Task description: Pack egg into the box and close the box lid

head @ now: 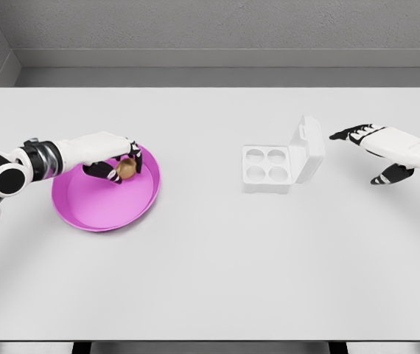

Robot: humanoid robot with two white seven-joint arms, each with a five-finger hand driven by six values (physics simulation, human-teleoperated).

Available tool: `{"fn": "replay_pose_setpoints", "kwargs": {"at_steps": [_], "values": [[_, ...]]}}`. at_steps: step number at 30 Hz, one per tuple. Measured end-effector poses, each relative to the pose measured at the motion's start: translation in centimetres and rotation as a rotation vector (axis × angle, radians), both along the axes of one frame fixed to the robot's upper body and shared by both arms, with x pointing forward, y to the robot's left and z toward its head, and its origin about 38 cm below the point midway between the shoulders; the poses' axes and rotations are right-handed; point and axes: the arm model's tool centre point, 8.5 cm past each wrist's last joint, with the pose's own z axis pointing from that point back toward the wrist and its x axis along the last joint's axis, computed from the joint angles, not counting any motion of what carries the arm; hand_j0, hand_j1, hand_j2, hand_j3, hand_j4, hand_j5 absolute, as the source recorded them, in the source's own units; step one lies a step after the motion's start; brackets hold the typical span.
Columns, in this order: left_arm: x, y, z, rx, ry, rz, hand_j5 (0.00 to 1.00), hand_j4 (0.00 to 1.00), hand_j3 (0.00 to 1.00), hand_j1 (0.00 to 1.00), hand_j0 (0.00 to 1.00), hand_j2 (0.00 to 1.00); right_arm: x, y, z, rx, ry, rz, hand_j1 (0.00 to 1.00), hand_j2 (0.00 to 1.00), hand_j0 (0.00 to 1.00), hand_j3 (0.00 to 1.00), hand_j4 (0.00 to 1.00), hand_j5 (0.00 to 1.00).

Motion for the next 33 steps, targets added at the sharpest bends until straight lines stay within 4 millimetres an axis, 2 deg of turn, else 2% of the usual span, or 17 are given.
{"fn": "replay_pose_setpoints", "kwargs": {"at_steps": [33], "values": [[-0.5,-1.6,2.9,-0.039,-0.077,-0.051,0.33,0.33,0.33,0.33,0.33,0.33,0.0,-0.1,0.1,-0.001,-0.002,-0.002,1.00,1.00,1.00,1.00,1.00,1.00]]}}
